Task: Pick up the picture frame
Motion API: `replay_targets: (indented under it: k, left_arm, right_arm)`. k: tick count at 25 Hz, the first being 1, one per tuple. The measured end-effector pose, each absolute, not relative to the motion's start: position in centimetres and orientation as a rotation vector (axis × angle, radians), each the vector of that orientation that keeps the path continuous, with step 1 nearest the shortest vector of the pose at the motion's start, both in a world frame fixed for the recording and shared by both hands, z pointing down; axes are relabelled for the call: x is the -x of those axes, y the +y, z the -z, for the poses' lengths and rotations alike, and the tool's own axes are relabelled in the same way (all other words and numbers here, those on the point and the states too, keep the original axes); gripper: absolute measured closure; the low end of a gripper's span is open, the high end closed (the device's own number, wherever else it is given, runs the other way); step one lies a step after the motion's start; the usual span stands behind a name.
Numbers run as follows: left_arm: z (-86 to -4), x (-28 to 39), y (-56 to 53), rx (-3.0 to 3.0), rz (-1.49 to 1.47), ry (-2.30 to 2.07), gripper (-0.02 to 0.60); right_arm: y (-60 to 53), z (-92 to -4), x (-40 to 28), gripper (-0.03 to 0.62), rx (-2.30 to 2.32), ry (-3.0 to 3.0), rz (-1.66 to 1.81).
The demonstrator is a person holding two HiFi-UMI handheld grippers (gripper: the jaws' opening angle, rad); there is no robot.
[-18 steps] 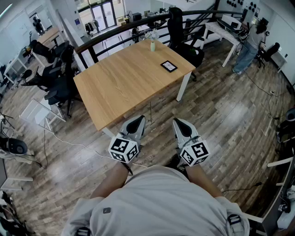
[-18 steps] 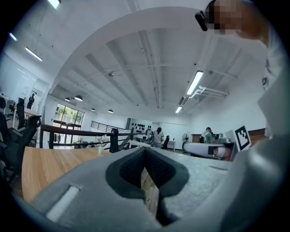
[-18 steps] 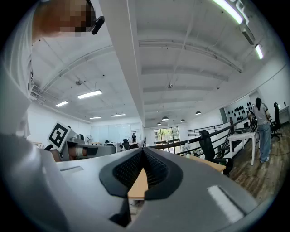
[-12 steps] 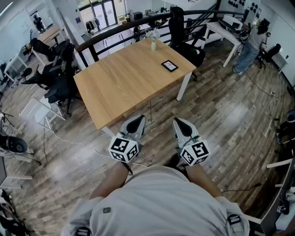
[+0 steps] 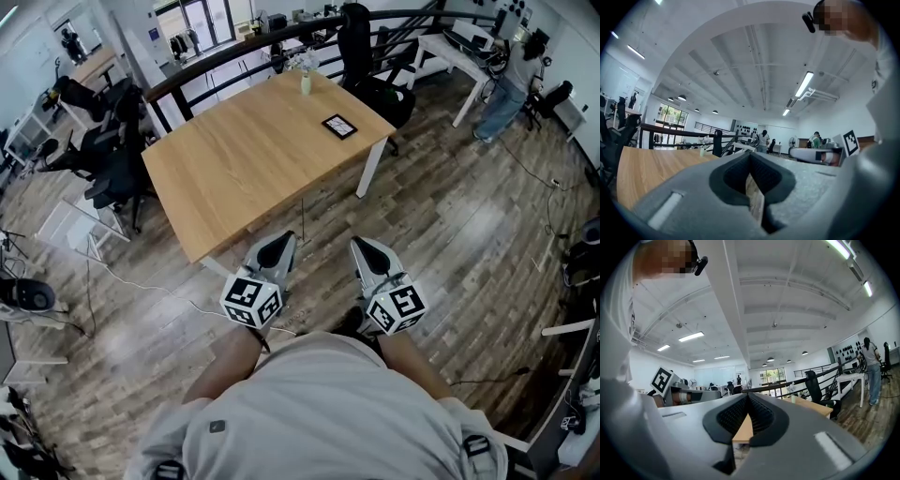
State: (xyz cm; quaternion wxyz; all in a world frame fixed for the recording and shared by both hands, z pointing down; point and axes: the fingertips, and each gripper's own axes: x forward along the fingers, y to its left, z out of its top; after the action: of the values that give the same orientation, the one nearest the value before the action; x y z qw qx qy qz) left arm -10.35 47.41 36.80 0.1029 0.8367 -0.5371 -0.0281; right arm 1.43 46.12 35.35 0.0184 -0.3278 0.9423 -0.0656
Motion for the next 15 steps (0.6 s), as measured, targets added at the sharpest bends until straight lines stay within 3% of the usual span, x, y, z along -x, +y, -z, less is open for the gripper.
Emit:
replay_targets:
  k: [15]
  left_arm:
    - [-37.5, -0.2, 35.3, -2.515, 0.035, -1.513, 0.578]
  right_arm:
    - [34.6, -36.2, -12.7, 0.585, 1.13, 2.863, 0.249]
